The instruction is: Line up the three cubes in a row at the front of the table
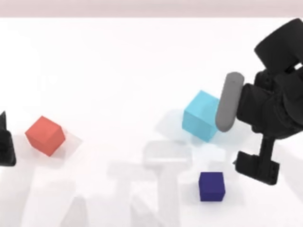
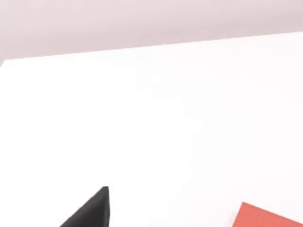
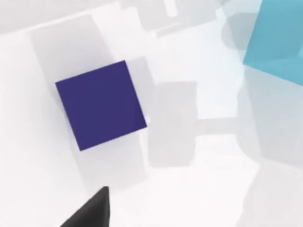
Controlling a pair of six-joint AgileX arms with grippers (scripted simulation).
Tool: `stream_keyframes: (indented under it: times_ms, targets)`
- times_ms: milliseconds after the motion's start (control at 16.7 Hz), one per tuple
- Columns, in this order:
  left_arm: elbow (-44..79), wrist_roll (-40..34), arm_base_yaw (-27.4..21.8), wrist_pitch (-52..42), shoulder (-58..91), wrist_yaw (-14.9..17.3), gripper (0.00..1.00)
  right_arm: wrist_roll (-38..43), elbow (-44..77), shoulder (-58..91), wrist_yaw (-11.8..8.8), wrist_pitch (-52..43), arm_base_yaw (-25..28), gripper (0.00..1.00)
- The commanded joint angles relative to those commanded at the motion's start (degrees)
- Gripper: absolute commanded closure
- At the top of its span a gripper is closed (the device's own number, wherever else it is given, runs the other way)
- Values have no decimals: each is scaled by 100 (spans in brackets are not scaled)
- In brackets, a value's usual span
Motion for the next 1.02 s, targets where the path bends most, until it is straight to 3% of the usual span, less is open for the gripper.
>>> stream_keyframes:
  times_ms: [480, 780, 1020]
  targets:
    - [3201, 957, -347, -2677, 4772, 4, 0, 2055, -3364, -4611, -119, 2613, -1896, 0]
    - [4966, 1470, -527, -4072, 7287, 0, 0, 3192, -5130, -6730, 42, 3962, -2745, 0]
    - [5923, 1734, -620, -4718, 8368, -3, 0, 3767, -5951, -7836, 198, 4678, -3127, 0]
